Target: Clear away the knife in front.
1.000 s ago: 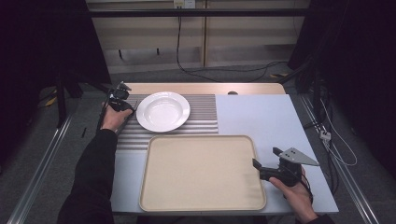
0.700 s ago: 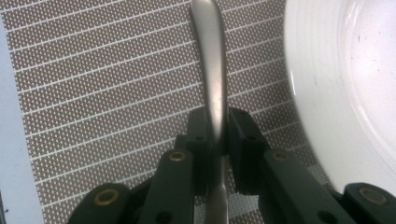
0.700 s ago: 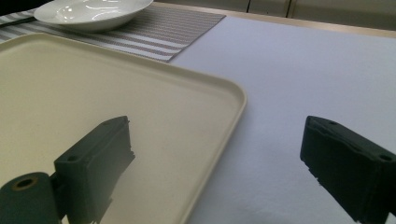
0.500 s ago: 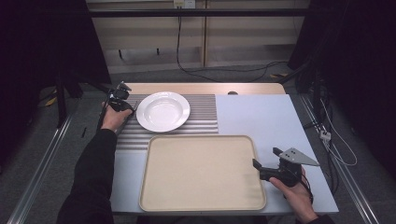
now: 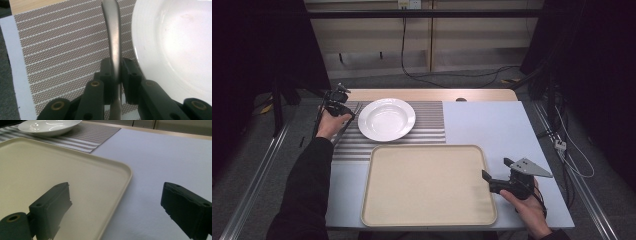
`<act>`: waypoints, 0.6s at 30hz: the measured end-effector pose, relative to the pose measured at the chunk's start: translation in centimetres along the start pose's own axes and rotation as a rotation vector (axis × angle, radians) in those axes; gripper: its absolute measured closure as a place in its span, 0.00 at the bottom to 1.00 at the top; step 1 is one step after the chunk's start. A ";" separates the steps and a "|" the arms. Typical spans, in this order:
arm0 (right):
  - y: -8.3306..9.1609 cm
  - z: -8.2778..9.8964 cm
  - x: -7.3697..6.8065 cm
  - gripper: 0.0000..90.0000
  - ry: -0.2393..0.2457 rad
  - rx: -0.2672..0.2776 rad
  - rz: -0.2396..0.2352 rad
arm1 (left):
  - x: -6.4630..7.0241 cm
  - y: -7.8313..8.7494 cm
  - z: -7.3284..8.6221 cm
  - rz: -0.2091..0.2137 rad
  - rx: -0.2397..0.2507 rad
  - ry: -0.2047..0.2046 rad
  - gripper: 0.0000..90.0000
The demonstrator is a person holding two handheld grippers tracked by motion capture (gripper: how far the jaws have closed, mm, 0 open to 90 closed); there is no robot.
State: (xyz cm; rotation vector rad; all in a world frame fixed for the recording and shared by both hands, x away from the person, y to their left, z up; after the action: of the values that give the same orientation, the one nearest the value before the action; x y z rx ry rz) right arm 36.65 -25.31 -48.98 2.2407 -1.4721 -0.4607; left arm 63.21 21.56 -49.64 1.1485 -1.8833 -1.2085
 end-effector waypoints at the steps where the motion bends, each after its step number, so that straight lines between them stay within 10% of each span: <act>1: 0.0 0.0 0.0 0.10 0.000 0.000 0.000 | 0.0 0.2 0.0 0.000 0.003 -0.004 0.89; 18: 0.0 0.0 -0.1 0.10 0.003 -0.002 -0.001 | 2.4 3.6 1.0 0.031 0.061 -0.080 0.89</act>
State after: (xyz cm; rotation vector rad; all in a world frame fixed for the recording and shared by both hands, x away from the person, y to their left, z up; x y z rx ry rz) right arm 36.61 -25.17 -48.95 2.2404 -1.4684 -0.4590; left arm 60.16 20.53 -46.60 1.1140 -2.0028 -1.2030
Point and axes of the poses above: each handheld gripper's, and its own axes: y roughly backward along the jaws, z roughly out of its underside, x roughly to its right, the point moved 10 cm from there along -y, roughly forward along the jaws, and after that the axes turned 5 degrees about -x, right-handed, at the moved point
